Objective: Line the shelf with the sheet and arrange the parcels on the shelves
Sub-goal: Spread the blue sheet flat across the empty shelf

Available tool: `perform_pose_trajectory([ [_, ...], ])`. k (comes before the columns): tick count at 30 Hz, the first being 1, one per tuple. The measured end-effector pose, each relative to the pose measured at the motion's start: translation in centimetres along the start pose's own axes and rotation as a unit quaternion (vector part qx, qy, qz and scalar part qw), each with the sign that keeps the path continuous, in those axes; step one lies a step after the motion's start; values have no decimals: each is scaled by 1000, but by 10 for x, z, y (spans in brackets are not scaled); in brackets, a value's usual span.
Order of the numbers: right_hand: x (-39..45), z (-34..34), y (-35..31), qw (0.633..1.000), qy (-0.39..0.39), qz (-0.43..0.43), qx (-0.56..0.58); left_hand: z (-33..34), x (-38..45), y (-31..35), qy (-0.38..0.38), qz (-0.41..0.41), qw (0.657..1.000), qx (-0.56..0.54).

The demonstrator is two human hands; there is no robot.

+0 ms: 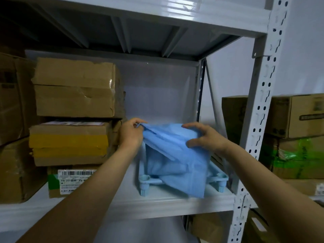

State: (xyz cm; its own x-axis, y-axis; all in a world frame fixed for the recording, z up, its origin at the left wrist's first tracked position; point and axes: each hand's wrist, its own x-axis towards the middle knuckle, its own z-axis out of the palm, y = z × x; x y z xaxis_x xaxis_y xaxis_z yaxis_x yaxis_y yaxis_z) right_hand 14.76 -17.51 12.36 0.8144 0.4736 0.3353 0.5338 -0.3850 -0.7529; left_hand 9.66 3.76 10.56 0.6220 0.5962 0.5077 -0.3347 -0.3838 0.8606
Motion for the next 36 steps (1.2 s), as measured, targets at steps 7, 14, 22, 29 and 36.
perform_pose_trajectory([
  [7, 13, -18, 5, 983, 118, 16, -140, 6, 3, 24, 33, 71, 991, 105],
  [14, 24, -49, 5, 983, 177, 49, -11, 3, 16, 29, -53, 177, 935, 303],
  [22, 36, -89, -18, 956, 289, -24, -47, -8, 29, 49, -34, 142, 914, 378],
  [29, 28, -76, -14, 969, 35, 16, -245, -20, 18, 50, -195, 48, 956, 215],
  [36, 41, -71, -20, 948, 160, -78, -265, -11, 3, 52, -301, -72, 928, 207],
])
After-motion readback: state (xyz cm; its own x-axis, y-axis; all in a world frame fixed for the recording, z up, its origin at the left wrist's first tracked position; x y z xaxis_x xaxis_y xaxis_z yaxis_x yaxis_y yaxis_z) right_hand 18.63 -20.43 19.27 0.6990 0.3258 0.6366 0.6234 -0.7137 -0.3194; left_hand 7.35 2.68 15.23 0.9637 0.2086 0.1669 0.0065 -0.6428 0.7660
